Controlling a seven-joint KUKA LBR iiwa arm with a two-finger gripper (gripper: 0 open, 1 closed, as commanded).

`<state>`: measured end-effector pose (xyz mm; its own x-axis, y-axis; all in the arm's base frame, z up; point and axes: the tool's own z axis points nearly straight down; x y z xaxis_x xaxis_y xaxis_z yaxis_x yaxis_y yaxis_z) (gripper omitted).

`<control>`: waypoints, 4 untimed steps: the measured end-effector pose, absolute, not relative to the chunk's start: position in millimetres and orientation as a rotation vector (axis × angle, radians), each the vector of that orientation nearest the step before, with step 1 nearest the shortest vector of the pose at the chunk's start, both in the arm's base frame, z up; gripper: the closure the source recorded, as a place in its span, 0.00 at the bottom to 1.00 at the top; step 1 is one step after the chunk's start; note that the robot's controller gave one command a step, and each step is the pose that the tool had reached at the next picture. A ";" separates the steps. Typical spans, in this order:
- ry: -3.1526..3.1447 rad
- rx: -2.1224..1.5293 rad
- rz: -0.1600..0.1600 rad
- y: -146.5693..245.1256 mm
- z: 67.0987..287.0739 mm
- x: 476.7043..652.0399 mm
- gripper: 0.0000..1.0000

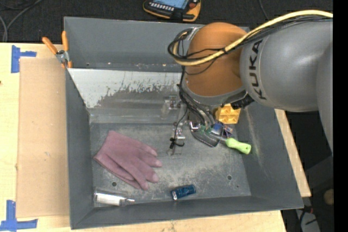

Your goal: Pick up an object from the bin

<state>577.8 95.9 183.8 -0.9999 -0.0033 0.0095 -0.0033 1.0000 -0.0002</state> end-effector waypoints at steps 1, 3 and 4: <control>-3.140 -0.001 -0.001 95.0 188.6 579.2 0.00; -3.129 -0.310 -0.005 188.5 145.0 561.7 0.00; -3.125 0.065 0.005 105.3 106.1 523.7 0.00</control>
Offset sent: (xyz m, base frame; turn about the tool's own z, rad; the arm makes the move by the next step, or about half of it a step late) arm -0.0394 0.0017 -0.1138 0.3547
